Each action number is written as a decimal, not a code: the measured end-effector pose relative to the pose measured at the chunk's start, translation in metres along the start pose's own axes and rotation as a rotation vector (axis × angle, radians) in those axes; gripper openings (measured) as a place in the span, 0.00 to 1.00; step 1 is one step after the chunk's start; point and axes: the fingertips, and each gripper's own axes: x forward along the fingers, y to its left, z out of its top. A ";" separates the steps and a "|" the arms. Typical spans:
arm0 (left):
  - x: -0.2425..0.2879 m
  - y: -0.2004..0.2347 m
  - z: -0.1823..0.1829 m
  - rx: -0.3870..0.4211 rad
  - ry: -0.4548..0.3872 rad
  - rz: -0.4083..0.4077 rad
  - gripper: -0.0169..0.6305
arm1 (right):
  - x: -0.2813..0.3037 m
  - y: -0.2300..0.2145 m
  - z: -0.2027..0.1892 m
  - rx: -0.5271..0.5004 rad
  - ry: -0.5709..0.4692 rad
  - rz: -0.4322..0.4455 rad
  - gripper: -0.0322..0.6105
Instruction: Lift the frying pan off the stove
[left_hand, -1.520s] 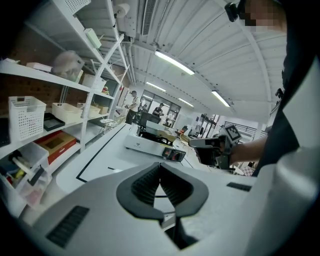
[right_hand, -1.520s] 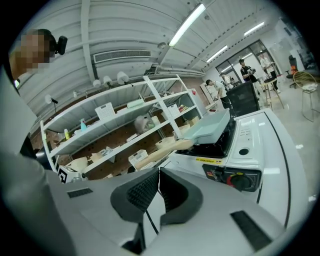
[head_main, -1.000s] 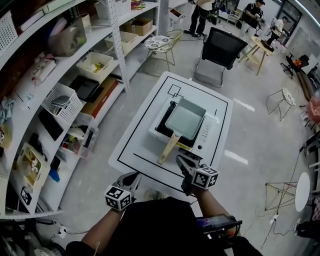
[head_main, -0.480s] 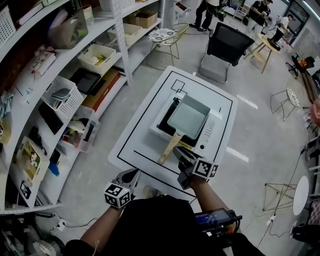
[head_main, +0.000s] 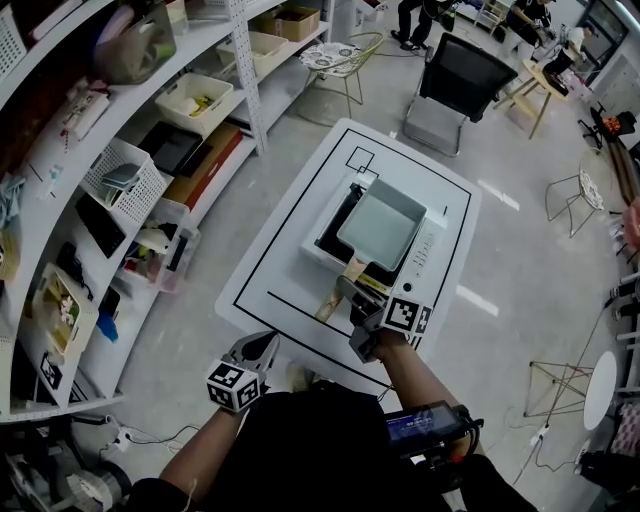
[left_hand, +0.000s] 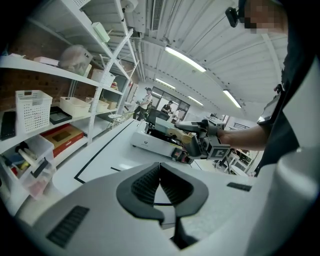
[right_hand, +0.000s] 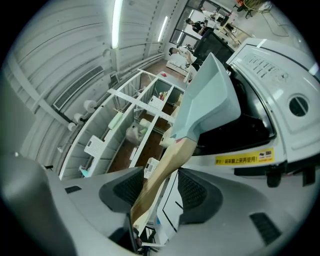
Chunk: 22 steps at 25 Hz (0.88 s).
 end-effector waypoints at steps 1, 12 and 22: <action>0.000 0.000 -0.001 0.000 0.002 0.001 0.04 | 0.002 -0.001 0.001 0.006 0.002 0.000 0.39; -0.003 -0.001 -0.002 -0.007 0.010 0.012 0.04 | 0.015 -0.012 0.011 0.166 -0.047 0.046 0.41; -0.006 0.002 -0.005 -0.010 0.020 0.027 0.04 | 0.018 -0.013 0.013 0.254 -0.063 0.095 0.34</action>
